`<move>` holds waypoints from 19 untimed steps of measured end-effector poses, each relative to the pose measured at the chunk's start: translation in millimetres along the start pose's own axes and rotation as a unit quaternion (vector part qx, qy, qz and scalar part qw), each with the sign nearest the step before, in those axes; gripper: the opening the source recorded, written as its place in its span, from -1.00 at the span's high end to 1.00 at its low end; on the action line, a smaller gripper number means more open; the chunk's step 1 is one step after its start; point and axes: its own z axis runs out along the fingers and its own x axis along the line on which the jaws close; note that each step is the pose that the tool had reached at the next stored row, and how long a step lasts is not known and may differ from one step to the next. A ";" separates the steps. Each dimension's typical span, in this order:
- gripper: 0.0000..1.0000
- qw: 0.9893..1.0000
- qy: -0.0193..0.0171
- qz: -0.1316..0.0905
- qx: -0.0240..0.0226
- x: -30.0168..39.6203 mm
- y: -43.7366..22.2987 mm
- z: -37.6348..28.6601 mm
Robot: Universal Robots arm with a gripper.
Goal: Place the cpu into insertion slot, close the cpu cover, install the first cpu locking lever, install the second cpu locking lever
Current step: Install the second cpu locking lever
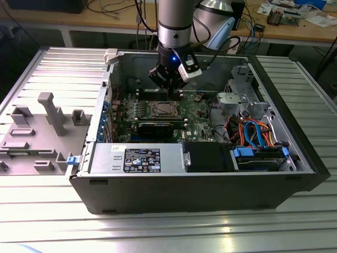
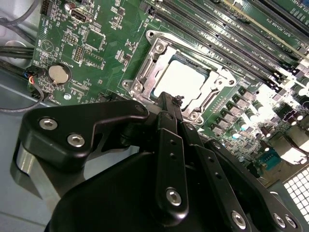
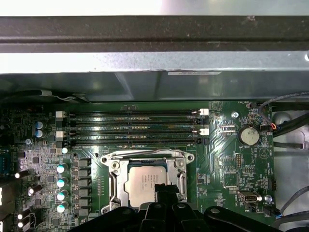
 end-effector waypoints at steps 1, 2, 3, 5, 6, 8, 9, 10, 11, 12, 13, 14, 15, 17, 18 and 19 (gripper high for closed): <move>0.79 1.000 0.000 0.000 0.000 0.0 0.0 0.0; 0.79 1.000 0.000 0.000 0.000 0.0 0.0 0.0; 0.79 1.000 0.000 0.000 0.000 0.0 -0.1 0.0; 0.79 1.000 0.000 0.000 0.000 0.0 -0.1 0.0; 0.79 1.000 0.000 0.000 0.000 0.0 -0.2 -0.3; 0.79 1.000 0.000 0.000 0.000 -0.1 0.0 -3.3; 0.79 1.000 0.000 0.000 0.000 -0.1 0.0 -3.5; 0.79 1.000 0.000 0.000 0.000 -0.1 -0.2 -3.5; 0.79 1.000 0.000 0.000 0.000 -0.2 -0.8 -3.6; 0.79 1.000 0.000 0.000 0.000 -0.2 -1.9 -3.6; 0.79 1.000 0.000 0.000 0.000 -0.2 -2.4 -3.6; 0.79 1.000 0.000 0.000 0.000 -0.2 -2.5 -3.6; 0.79 1.000 0.000 0.000 0.000 -0.2 -2.8 -3.6; 0.79 1.000 0.000 0.000 0.000 -0.2 -3.2 -3.7; 0.79 1.000 0.000 0.000 0.000 -0.2 -3.2 -3.6; 0.79 1.000 0.000 0.000 0.000 -0.2 -3.5 -3.6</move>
